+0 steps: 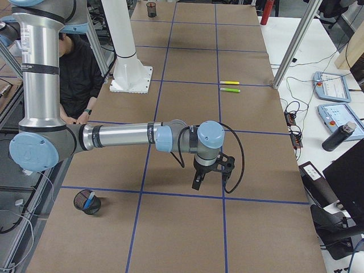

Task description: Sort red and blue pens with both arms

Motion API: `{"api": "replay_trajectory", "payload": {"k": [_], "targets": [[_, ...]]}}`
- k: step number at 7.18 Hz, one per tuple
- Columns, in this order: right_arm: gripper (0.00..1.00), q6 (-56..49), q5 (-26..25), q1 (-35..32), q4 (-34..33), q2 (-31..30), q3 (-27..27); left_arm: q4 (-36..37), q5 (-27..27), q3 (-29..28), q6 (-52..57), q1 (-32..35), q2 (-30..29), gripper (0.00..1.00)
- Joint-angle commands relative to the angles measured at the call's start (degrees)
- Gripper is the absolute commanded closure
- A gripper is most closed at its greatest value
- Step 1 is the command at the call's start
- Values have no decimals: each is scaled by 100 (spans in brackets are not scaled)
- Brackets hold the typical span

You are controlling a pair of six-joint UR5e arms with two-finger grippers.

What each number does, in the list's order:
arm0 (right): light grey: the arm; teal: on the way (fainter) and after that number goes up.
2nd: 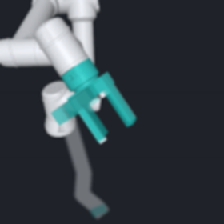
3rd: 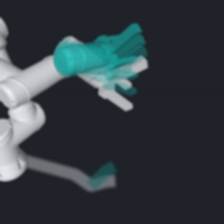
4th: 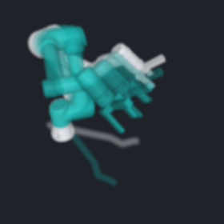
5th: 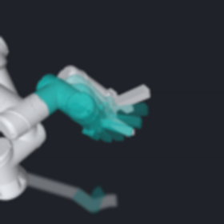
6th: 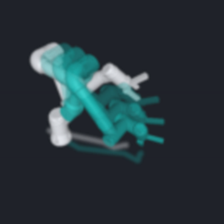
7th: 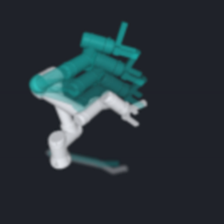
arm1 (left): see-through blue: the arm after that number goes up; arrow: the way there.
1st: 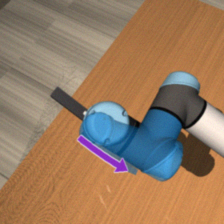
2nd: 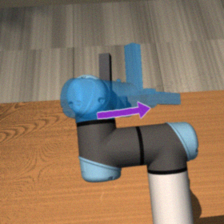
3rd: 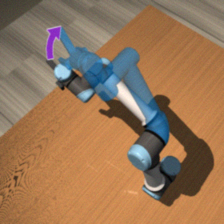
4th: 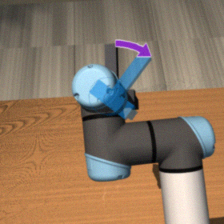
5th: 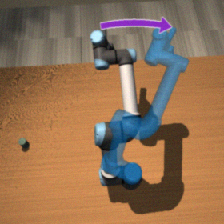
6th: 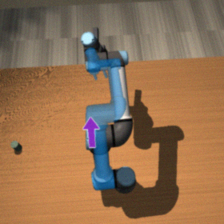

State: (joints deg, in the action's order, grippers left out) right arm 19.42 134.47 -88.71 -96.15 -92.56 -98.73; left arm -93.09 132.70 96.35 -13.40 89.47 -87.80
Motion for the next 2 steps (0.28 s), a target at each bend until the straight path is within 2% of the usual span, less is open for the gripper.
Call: {"api": "replay_trajectory", "payload": {"k": [1,2], "targets": [[1,0,1,-6,8,-8,3,1,2,-2,-5,0,0,0],[1,0,1,3,8,-8,-5,1,10,59,-5,0,-9,0]]}}
